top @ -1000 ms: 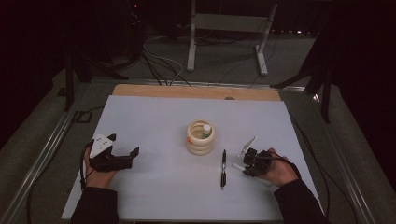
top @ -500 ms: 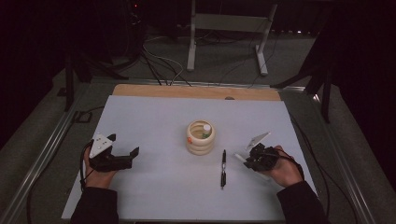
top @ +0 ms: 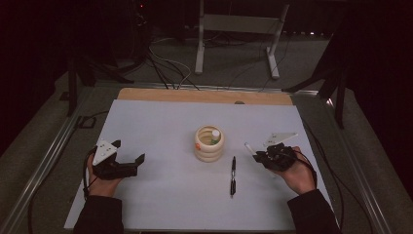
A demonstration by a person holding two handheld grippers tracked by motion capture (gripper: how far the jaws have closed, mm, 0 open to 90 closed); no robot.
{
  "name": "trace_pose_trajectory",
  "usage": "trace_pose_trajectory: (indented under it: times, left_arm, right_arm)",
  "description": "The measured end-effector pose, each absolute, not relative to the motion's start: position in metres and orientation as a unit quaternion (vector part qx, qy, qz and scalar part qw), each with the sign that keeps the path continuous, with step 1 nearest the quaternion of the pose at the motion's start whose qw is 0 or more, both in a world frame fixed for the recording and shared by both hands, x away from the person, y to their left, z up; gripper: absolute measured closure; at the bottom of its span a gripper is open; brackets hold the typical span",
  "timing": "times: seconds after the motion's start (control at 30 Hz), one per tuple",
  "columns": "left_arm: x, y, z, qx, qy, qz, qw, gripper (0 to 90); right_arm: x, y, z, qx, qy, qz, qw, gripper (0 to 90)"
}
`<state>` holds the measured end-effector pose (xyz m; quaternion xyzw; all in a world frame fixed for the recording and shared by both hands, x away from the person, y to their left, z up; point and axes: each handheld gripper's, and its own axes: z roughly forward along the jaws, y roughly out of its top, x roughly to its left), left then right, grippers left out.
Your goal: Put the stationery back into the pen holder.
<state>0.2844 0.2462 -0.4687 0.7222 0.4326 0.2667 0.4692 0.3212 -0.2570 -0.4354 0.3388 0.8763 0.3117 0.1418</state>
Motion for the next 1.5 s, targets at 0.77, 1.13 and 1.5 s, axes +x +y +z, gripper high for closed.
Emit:
trace_pose_trajectory:
  times: [0.77, 1.13, 1.5]
  left_arm:
    - [0.284, 0.246, -0.469, 0.724, 0.430, 0.264, 0.470, 0.2]
    - [0.284, 0.246, -0.469, 0.724, 0.430, 0.264, 0.470, 0.2]
    - [0.283, 0.247, -0.469, 0.722, 0.431, 0.265, 0.472, 0.2]
  right_arm:
    - [0.323, -0.249, -0.406, 0.336, 0.793, 0.472, 0.188, 79.9]
    - [0.331, -0.237, -0.397, 0.329, 0.776, 0.500, 0.199, 80.0]
    - [0.344, -0.223, -0.387, 0.325, 0.763, 0.517, 0.214, 80.0]
